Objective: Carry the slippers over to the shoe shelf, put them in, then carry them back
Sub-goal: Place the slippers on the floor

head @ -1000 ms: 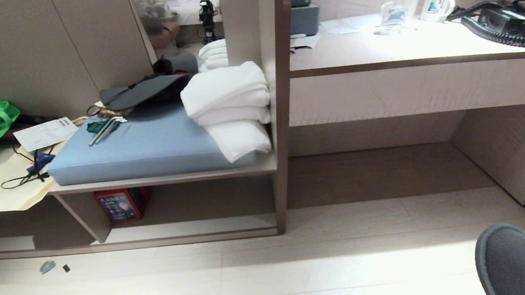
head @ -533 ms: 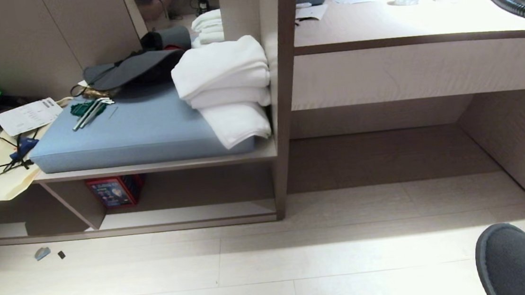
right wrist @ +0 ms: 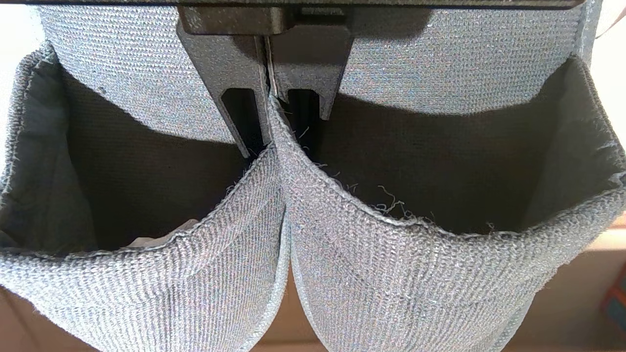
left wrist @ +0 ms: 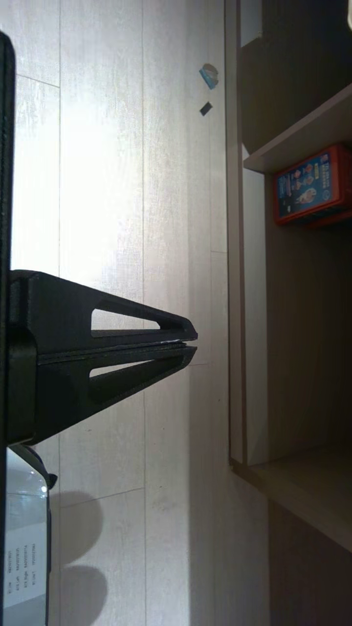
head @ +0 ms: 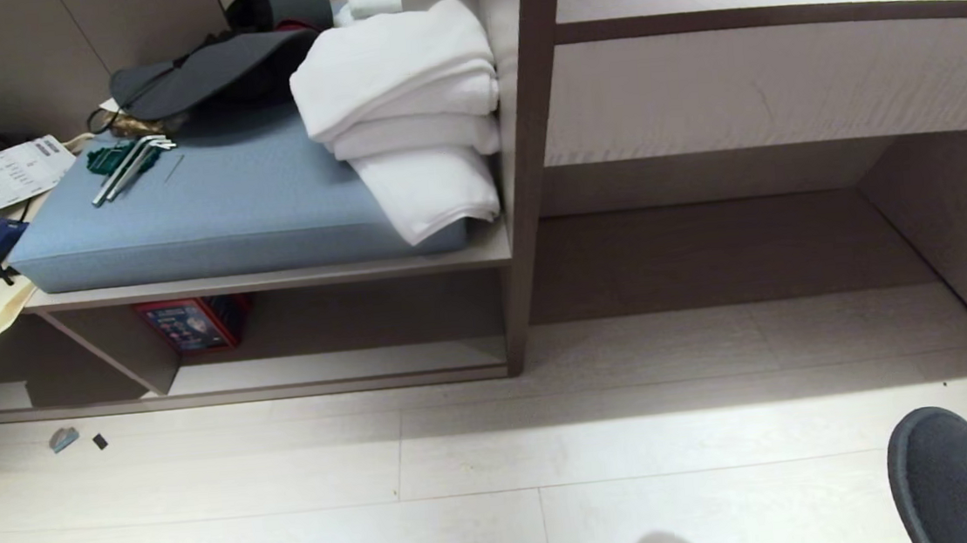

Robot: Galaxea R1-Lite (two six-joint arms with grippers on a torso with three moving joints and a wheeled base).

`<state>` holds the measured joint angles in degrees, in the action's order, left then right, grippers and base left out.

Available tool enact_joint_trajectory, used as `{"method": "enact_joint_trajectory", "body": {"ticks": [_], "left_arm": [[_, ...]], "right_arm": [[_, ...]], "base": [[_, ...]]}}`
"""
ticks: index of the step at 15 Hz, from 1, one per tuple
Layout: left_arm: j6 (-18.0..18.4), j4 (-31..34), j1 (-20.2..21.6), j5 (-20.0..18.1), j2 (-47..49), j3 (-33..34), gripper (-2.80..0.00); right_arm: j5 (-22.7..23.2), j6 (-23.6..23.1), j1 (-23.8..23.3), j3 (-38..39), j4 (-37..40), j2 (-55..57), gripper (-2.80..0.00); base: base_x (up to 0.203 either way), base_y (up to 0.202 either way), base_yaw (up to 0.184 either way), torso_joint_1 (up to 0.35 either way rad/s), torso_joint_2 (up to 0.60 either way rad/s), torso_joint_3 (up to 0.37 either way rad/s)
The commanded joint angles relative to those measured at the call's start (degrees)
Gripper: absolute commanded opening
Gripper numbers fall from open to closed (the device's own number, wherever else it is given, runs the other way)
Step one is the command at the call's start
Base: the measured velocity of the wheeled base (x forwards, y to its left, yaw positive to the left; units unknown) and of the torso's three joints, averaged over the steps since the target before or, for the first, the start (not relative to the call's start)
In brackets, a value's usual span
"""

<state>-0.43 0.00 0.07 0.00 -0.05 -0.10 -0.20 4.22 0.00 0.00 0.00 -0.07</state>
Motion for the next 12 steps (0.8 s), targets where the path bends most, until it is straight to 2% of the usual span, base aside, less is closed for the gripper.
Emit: {"method": "enact_joint_trajectory", "body": {"ticks": [1, 12], "left_arm": [[-0.01, 0.00, 0.01, 0.09, 0.05, 0.01, -2.80], [-0.01, 0.09, 0.01, 0.00, 0.05, 0.01, -2.80]], "right_arm": [[0.02, 0.09, 0.00, 0.00, 0.00, -0.01, -2.80], [0.02, 0.00, 0.00, 0.00, 0.00, -0.01, -2.80]], "base": [[0.000, 0.000, 0.000, 0.000, 0.00, -0.195], [0.000, 0.000, 0.000, 0.002, 0.00, -0.200]]}}
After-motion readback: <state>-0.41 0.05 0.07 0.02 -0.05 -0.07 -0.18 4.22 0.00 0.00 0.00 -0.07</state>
